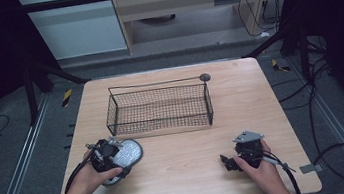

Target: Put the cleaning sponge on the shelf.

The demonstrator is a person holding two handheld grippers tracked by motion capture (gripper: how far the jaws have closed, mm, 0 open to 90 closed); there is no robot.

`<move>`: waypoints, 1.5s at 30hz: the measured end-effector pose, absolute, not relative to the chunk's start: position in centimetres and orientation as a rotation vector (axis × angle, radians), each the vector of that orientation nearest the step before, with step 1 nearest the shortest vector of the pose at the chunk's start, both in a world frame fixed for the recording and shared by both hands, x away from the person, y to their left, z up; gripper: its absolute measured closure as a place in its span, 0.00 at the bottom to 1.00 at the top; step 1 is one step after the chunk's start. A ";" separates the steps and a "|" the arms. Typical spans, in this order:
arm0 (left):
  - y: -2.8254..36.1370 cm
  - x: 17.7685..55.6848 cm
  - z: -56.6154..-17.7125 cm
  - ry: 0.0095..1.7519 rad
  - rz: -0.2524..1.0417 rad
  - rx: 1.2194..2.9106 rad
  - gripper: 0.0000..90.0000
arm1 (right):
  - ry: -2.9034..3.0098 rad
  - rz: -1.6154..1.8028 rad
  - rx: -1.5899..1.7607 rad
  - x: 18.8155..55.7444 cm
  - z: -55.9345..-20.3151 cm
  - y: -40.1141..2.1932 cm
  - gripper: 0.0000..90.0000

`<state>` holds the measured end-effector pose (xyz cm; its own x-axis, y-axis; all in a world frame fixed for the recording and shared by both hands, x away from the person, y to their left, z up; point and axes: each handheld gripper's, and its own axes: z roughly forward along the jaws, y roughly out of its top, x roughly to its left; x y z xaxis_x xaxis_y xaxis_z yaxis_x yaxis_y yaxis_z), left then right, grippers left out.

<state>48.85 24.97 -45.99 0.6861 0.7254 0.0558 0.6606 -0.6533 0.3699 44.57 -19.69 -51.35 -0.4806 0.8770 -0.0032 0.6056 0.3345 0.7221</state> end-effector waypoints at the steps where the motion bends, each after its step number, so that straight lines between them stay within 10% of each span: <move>1: 25.0 49.1 -46.1 1.098 0.272 2.585 0.04 | 2.212 0.941 1.308 44.6 -51.3 -19.7 0.00; 45: 26.1 51.2 -47.9 1.105 0.198 2.599 0.06 | 2.216 0.945 1.303 44.4 -51.4 -19.6 0.00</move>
<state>51.15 26.09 -47.86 0.6927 0.7212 0.0062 0.6783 -0.6544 0.3341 44.42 -19.60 -51.35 -0.4855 0.8742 -0.0021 0.6035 0.3370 0.7226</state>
